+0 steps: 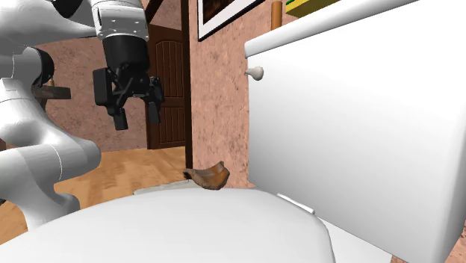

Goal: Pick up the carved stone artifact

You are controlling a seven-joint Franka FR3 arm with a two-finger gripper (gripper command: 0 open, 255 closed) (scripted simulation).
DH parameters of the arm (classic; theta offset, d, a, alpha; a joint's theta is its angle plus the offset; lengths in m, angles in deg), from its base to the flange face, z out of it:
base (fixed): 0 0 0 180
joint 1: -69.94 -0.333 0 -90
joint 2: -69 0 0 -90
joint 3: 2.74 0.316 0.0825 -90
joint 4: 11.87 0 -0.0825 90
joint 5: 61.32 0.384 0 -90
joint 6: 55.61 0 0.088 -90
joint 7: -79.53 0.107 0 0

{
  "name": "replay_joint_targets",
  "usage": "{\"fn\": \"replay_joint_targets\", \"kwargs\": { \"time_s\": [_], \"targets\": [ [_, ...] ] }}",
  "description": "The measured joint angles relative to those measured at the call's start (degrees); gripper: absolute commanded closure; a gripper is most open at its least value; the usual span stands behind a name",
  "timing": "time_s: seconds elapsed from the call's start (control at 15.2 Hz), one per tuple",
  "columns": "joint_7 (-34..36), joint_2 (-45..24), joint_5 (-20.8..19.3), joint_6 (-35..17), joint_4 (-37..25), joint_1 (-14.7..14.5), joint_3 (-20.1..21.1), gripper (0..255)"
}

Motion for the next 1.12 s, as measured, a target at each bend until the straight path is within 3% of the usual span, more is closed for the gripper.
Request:
{"fn": "replay_joint_targets", "kwargs": {
  "time_s": [0.33, 1.12],
  "targets": [
    [1.56, 1.72, 2.17, -3.72, 4.49, -1.74, 2.5, 0],
    [7.6, 1.59, 11.79, -22.06, 18.16, -10.26, 14.0, 0]
  ]
}}
